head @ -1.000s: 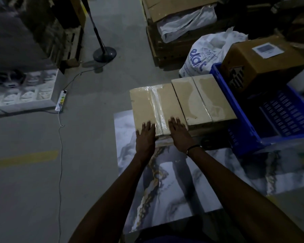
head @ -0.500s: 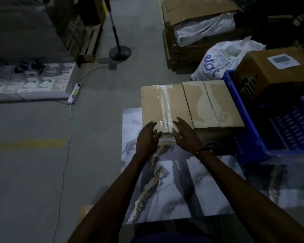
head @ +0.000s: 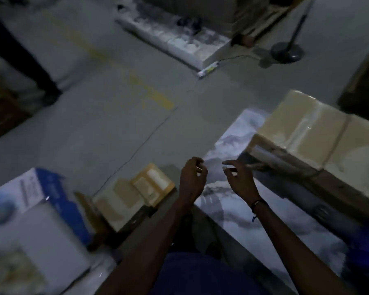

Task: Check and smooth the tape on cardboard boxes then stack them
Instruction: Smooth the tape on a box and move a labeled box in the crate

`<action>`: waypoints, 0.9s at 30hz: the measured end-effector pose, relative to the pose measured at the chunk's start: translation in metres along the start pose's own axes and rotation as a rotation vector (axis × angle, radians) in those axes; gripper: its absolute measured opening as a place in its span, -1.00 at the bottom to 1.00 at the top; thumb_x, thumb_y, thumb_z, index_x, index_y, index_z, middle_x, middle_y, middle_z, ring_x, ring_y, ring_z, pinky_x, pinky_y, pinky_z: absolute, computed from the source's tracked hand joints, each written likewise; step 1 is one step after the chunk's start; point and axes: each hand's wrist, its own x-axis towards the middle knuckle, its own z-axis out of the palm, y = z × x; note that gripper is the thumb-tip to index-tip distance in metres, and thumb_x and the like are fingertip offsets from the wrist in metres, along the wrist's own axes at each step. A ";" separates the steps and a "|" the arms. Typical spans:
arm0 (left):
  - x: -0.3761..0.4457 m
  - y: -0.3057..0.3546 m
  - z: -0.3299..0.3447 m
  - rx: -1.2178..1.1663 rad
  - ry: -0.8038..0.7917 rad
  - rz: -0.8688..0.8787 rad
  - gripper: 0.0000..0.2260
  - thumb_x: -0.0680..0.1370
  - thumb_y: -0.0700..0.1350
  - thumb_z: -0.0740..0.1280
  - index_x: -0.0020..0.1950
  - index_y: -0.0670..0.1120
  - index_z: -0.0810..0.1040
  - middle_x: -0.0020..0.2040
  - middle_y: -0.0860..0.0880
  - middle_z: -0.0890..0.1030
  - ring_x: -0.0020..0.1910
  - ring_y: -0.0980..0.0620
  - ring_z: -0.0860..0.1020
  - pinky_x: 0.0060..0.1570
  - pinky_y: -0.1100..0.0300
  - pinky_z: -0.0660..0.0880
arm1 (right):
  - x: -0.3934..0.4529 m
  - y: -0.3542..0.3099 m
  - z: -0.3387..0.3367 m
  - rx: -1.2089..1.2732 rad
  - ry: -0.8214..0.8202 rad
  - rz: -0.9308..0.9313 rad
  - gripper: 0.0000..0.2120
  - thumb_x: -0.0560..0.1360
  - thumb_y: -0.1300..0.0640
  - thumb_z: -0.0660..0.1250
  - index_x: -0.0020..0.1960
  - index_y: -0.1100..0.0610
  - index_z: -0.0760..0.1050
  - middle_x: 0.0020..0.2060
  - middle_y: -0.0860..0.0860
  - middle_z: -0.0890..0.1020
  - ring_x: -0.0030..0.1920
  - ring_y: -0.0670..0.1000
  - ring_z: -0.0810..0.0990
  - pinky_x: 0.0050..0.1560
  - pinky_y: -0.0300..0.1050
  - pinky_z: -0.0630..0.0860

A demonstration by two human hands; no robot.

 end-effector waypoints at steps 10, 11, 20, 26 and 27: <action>-0.102 -0.139 -0.138 0.032 0.332 -0.456 -0.93 0.60 -0.19 0.33 0.06 -0.07 0.55 -0.04 -0.03 0.58 -0.16 0.05 0.60 -0.23 0.08 0.57 | -0.010 -0.077 0.161 -0.045 -0.485 -0.074 -0.82 0.58 0.25 0.38 0.16 0.12 0.63 0.10 0.01 0.69 0.01 -0.03 0.67 -0.14 -0.51 0.46; -0.107 -0.153 -0.151 0.025 0.361 -0.488 -0.93 0.60 -0.21 0.35 0.06 -0.08 0.55 -0.04 -0.05 0.57 -0.18 0.06 0.59 -0.25 0.09 0.57 | -0.009 -0.082 0.178 -0.051 -0.526 -0.062 -0.80 0.57 0.24 0.39 0.18 0.12 0.62 0.12 0.02 0.68 0.02 -0.01 0.66 -0.16 -0.51 0.45; -0.095 -0.326 -0.220 -0.079 0.432 -0.888 -0.76 0.62 -0.11 0.38 0.25 -0.14 0.52 0.19 -0.12 0.57 0.11 -0.06 0.57 -0.01 0.10 0.51 | 0.040 -0.071 0.364 -0.133 -0.727 0.123 -0.39 0.55 0.09 0.47 0.54 0.09 0.35 0.50 0.09 0.42 0.35 0.14 0.54 0.24 -0.04 0.52; -0.069 -0.480 -0.202 -0.280 0.483 -1.124 -0.57 0.57 -0.01 0.47 0.33 -0.16 0.46 0.32 -0.16 0.51 0.31 -0.18 0.50 0.23 -0.05 0.52 | 0.091 0.001 0.498 -0.112 -0.717 0.286 -0.25 0.53 -0.01 0.49 0.61 0.03 0.21 0.58 0.00 0.27 0.48 0.15 0.40 0.28 -0.08 0.43; -0.064 -0.505 -0.197 -0.315 0.508 -1.157 -0.52 0.56 0.00 0.48 0.38 -0.15 0.43 0.36 -0.16 0.47 0.35 -0.17 0.46 0.27 -0.06 0.49 | 0.098 0.017 0.520 -0.124 -0.734 0.282 -0.23 0.54 -0.04 0.48 0.62 0.01 0.19 0.60 0.00 0.24 0.50 0.17 0.37 0.32 -0.03 0.43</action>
